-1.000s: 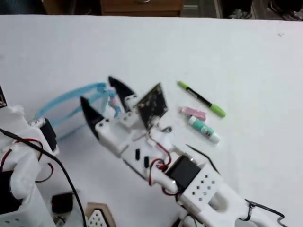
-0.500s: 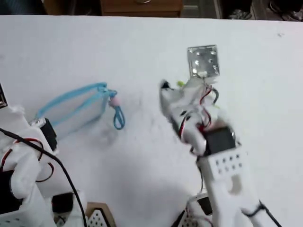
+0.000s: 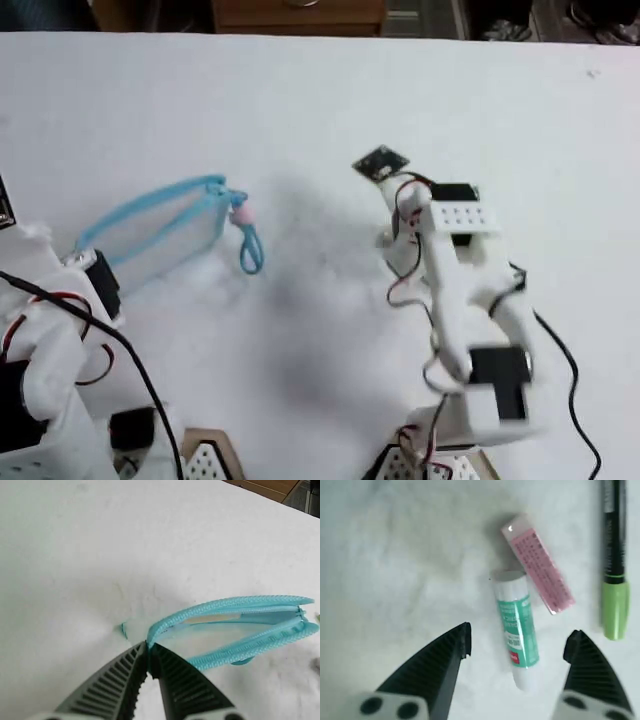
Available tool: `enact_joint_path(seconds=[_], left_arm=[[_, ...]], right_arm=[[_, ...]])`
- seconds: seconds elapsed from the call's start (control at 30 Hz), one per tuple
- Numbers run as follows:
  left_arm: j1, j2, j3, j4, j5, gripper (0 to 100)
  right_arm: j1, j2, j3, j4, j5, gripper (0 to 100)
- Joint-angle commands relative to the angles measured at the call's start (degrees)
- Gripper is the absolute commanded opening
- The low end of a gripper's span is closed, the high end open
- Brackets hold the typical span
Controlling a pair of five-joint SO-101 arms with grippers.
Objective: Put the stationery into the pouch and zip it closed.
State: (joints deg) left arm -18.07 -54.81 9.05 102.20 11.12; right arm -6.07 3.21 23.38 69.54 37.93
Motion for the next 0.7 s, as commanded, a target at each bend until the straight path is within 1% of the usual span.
enact_joint_path(seconds=[0.0,0.23,0.3,0.4,0.47,0.67], left_arm=[[-0.3,0.6,0.0,-0.4,-0.1,2],[-0.3,0.6,0.0,-0.4,-0.2,2],[-0.3,0.6,0.0,-0.4,-0.2,2],[-0.3,0.6,0.0,-0.4,-0.2,2],[-0.3,0.6,0.0,-0.4,-0.2,2],[-0.3,0.6,0.0,-0.4,-0.2,2]], right_arm=[[0.3,8.4,-6.5,0.3,1.0,29.5],[0.0,18.9,-12.4,0.4,1.0,28.9],[0.0,20.0,-12.5,0.4,1.0,24.5],[0.0,20.4,-12.7,0.3,1.0,12.9],[0.0,20.4,-12.7,0.3,1.1,7.9],[0.4,19.3,-12.6,0.6,2.1,6.6]])
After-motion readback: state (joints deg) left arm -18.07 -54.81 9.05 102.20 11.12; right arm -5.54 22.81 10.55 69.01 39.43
